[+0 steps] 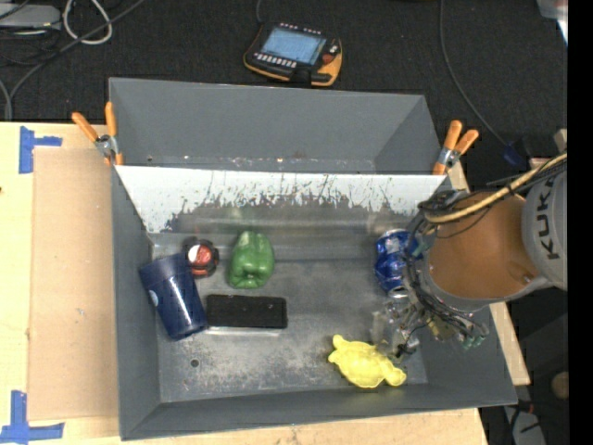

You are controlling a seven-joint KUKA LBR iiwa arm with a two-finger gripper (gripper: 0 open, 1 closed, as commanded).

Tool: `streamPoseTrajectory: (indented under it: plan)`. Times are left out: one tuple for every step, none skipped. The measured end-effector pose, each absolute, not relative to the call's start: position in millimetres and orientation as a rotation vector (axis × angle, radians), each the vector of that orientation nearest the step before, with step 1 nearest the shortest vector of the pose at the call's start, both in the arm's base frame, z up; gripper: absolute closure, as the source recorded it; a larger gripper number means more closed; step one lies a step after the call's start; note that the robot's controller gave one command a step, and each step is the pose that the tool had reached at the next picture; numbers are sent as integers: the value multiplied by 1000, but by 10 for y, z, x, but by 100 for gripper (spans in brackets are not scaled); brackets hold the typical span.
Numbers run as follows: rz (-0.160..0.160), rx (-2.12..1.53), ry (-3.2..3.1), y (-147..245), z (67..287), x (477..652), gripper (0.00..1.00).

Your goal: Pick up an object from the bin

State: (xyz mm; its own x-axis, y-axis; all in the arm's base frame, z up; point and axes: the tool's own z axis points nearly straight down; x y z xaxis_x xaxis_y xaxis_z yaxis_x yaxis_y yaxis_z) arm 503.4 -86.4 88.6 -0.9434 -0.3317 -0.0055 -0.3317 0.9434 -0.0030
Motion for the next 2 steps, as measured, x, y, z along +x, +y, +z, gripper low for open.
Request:
streamPoseTrajectory:
  plan:
    - [-6,-469,3101,-681,822,5078,100]
    - [1,-531,3092,-601,806,5276,100]
